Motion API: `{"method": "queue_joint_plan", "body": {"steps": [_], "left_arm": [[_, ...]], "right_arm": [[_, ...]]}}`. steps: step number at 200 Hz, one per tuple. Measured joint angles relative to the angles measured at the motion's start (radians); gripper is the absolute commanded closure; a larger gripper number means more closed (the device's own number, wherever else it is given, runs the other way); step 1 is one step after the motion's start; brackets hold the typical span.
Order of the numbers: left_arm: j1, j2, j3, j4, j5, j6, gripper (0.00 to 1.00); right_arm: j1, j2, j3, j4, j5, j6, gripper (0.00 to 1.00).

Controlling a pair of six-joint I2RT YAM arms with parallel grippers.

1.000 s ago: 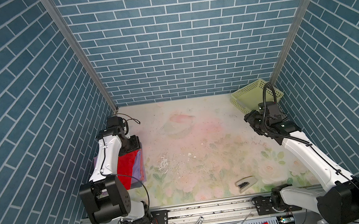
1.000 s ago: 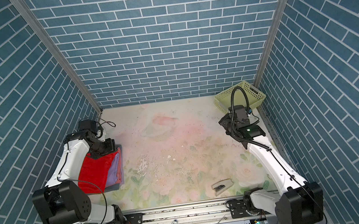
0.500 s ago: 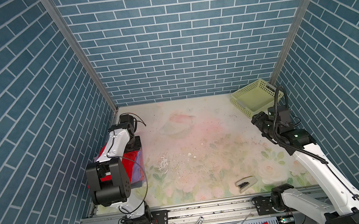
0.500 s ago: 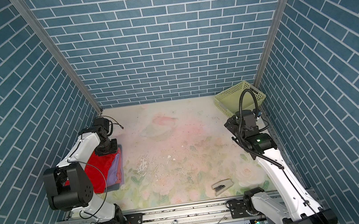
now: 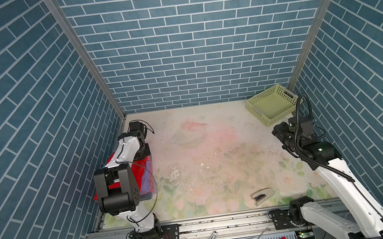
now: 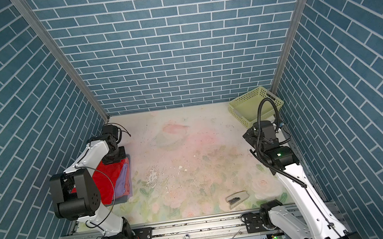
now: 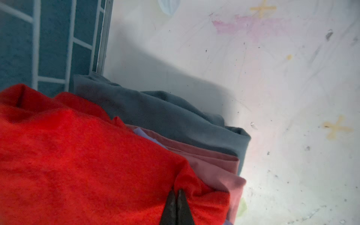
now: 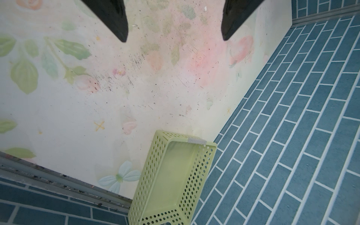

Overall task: Fold and stack t-shirts
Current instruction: Place the T-shirt on the T-shirt.

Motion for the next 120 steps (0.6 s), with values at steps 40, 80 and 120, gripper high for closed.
{"method": "queue_joint_plan", "body": {"steps": [40,80,120], "left_arm": [[0.0,-0.045,0.024,0.003,0.015,-0.003,1.0],[0.003,-0.106,0.054,0.0,0.017,-0.039,1.0],[0.004,-0.156,0.097,0.004,0.056,-0.098,1.0]], "right_arm": [[0.0,0.0,0.0,-0.001,0.012,0.0,0.26],[0.0,0.0,-0.003,-0.002,0.018,0.0,0.26],[0.0,-0.001,-0.013,-0.005,0.025,0.0,0.26]]}}
